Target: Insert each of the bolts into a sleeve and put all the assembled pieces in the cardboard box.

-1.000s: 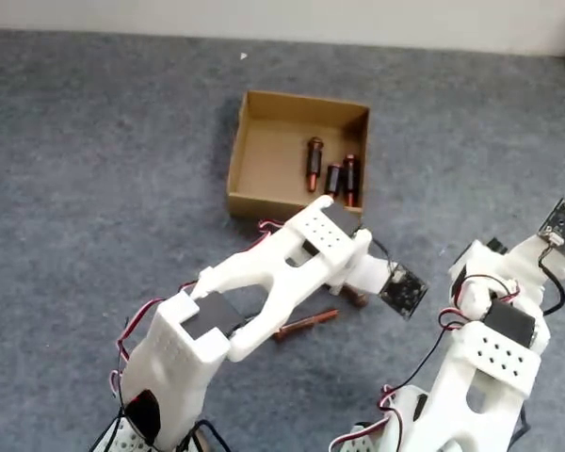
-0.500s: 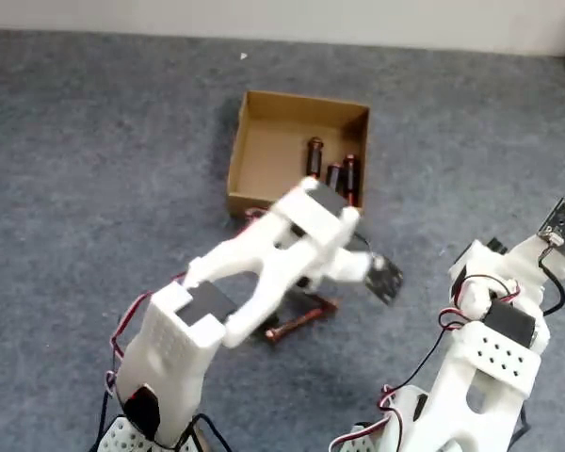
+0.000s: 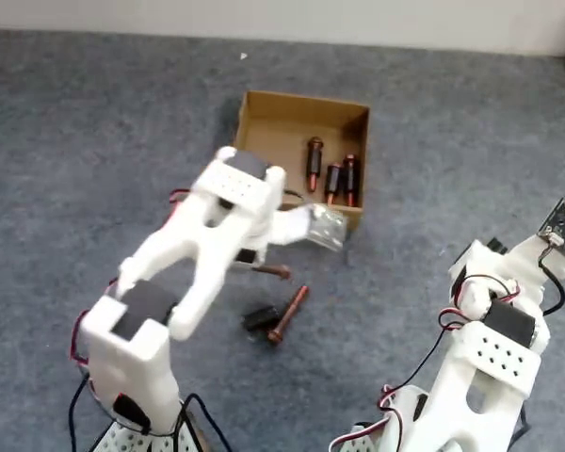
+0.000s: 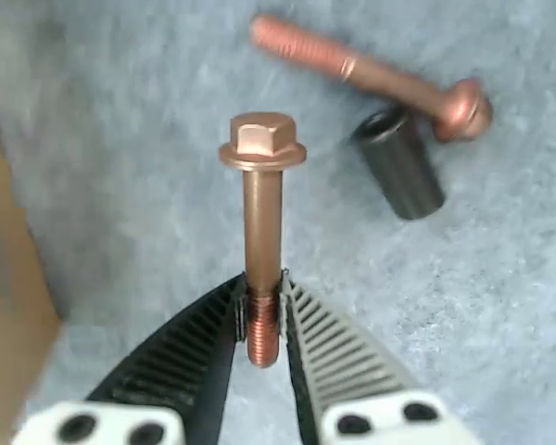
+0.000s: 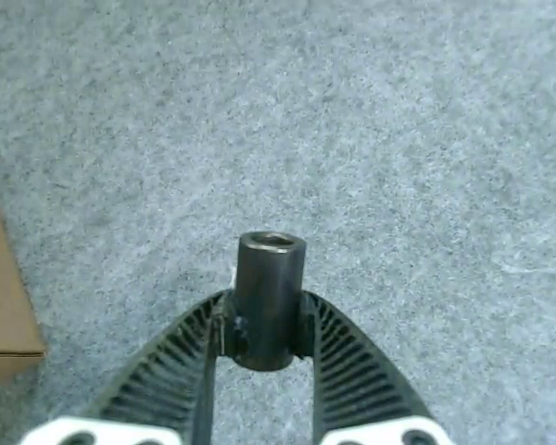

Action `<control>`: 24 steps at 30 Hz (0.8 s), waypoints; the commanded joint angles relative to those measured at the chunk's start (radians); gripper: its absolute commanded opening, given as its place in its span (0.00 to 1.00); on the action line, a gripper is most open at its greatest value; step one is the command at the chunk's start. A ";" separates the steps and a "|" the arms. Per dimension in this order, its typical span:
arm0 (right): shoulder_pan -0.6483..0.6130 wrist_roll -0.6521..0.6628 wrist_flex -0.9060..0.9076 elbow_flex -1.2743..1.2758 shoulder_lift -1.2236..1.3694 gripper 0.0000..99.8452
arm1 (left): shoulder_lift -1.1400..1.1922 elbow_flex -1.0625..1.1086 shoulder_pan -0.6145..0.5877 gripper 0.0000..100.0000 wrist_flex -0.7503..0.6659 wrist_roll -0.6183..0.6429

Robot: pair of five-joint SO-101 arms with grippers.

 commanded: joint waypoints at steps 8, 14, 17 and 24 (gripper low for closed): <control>-0.002 0.026 0.001 -0.065 -0.038 0.01 | -0.193 0.282 -0.193 0.03 -0.262 0.186; -0.045 0.032 0.001 -0.065 -0.038 0.01 | -0.199 0.375 -0.239 0.12 -0.387 0.284; -0.045 0.032 0.001 -0.065 -0.038 0.01 | -0.200 0.380 -0.231 0.13 -0.387 0.288; -0.045 0.032 0.001 -0.065 -0.038 0.01 | -0.200 0.377 -0.157 0.13 -0.394 0.325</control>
